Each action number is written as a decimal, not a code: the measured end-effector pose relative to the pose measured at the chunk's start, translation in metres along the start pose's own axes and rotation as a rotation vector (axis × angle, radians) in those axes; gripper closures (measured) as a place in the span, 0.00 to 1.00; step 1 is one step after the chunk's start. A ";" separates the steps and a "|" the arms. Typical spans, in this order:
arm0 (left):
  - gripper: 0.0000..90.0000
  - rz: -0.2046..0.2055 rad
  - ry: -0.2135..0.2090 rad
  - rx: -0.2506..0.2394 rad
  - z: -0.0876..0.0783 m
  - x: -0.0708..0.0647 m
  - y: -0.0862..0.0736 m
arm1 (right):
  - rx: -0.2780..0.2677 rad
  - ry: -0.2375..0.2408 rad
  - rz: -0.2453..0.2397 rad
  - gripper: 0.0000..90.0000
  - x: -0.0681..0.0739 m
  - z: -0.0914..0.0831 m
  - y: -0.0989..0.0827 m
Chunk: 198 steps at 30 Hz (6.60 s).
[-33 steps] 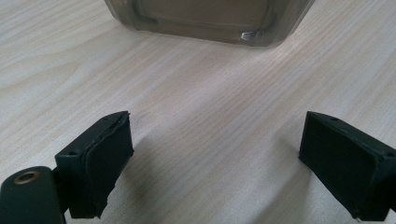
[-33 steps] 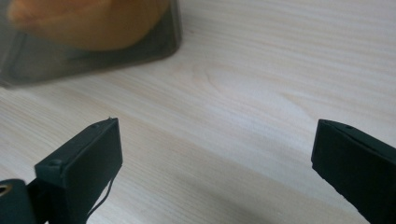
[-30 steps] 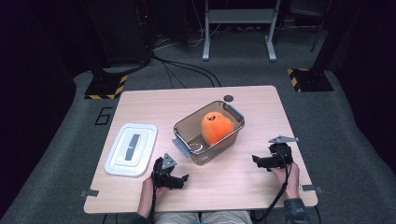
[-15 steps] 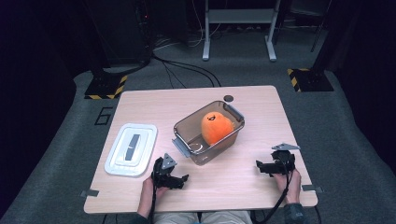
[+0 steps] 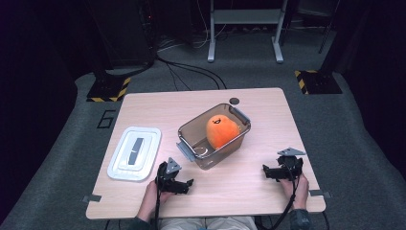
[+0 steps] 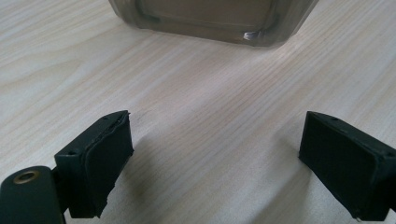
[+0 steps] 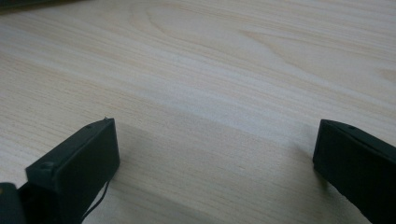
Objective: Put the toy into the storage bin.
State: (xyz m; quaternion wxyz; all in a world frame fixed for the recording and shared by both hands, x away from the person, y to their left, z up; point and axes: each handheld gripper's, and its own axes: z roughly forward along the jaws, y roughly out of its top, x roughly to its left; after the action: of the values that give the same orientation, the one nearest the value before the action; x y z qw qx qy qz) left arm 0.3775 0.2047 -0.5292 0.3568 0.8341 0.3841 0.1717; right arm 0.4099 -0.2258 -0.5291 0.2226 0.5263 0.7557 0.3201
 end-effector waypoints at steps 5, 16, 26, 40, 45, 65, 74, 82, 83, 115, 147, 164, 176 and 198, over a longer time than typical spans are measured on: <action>0.10 -0.016 0.008 0.004 -0.001 0.000 -0.001 | -0.001 -0.002 0.001 0.00 0.000 0.000 0.000; 0.01 -0.091 0.067 -0.027 -0.021 0.034 0.004 | -0.001 -0.002 0.002 0.00 0.000 0.000 0.000; 0.00 -0.144 0.142 -0.025 -0.039 0.080 0.012 | -0.002 -0.004 0.004 0.00 0.000 0.000 0.000; 0.00 -0.256 0.237 0.009 -0.044 0.139 0.004 | -0.003 -0.006 0.007 0.01 0.000 0.000 0.000; 0.00 -0.271 0.267 0.033 -0.041 0.151 0.001 | -0.004 -0.006 0.007 0.01 0.000 0.000 0.000; 0.40 -0.360 0.338 0.059 -0.039 0.180 -0.006 | -0.005 -0.007 0.008 0.01 0.000 0.000 0.000; 0.60 -0.356 0.336 0.070 -0.039 0.179 -0.007 | -0.006 -0.007 0.009 0.02 0.000 0.000 0.000; 0.71 -0.355 0.342 0.055 -0.039 0.179 -0.009 | -0.007 -0.008 0.011 0.02 0.000 0.000 0.000; 0.72 -0.355 0.342 0.051 -0.039 0.179 -0.009 | -0.006 -0.009 0.011 0.02 0.000 0.000 0.000; 0.74 -0.296 0.303 0.009 -0.056 0.171 0.007 | -0.008 -0.011 0.012 0.02 0.000 -0.001 0.000; 0.74 -0.207 0.234 -0.013 -0.089 0.167 0.055 | -0.009 -0.010 0.012 0.02 0.000 -0.001 0.000; 0.74 -0.142 0.187 -0.037 -0.106 0.161 0.098 | -0.010 -0.009 0.011 0.03 -0.001 -0.001 0.000; 0.74 -0.096 0.152 -0.055 -0.108 0.150 0.127 | -0.010 -0.006 0.012 0.03 -0.001 -0.001 0.000; 0.74 0.003 0.087 -0.049 -0.093 0.123 0.171 | -0.013 -0.008 0.018 0.04 -0.001 -0.001 0.000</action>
State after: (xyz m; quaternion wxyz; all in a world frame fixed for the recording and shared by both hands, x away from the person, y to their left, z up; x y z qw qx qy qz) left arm 0.4931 0.2647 -0.3399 0.3601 0.8173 0.3937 0.2176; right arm 0.4093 -0.2268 -0.5288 0.2260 0.5330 0.7478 0.3249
